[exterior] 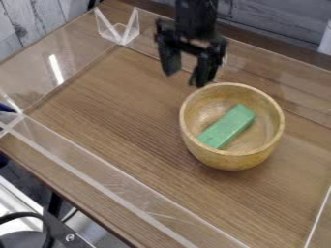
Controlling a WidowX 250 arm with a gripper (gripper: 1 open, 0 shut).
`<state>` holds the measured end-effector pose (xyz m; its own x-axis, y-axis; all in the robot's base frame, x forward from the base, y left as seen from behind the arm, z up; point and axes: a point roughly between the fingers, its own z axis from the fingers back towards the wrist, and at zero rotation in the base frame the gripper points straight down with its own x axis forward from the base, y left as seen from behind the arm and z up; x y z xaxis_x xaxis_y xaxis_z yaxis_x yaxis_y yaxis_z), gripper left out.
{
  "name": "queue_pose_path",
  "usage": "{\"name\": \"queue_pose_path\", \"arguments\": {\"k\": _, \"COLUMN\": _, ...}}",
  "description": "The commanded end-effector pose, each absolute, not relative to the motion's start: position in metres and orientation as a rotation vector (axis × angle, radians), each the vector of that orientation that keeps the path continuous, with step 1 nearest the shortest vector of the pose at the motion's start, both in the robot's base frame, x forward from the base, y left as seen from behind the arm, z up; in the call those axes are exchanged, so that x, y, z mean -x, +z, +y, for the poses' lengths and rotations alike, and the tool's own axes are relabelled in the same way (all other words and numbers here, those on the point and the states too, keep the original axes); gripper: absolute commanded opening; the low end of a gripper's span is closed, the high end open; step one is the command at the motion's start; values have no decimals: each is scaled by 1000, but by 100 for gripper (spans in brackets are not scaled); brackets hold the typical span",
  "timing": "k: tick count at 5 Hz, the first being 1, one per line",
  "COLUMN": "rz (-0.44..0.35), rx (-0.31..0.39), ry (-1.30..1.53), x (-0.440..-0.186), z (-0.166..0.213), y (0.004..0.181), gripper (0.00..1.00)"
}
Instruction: Put the green block in the brown bowl
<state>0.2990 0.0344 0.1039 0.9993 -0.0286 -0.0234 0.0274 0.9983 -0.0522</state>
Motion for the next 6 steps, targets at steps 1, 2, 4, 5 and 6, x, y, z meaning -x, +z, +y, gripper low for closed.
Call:
{"name": "queue_pose_path", "arguments": {"k": 1, "rz": -81, "rx": 28, "ry": 15, "x": -300, "z": 56, "y": 148, "gripper": 100}}
{"name": "queue_pose_path", "arguments": {"k": 2, "rz": -88, "rx": 13, "ry": 70, "x": -295, "z": 85, "y": 152, "gripper": 100}}
{"name": "queue_pose_path", "arguments": {"k": 4, "rz": -70, "rx": -11, "ry": 121, "x": -283, "z": 123, "y": 140, "gripper": 0}}
{"name": "queue_pose_path", "arguments": {"k": 5, "rz": -53, "rx": -16, "ry": 125, "x": -288, "z": 131, "y": 125, "gripper": 0}}
{"name": "queue_pose_path", "arguments": {"k": 6, "rz": -45, "rx": -20, "ry": 124, "x": -291, "z": 134, "y": 113, "gripper": 0}}
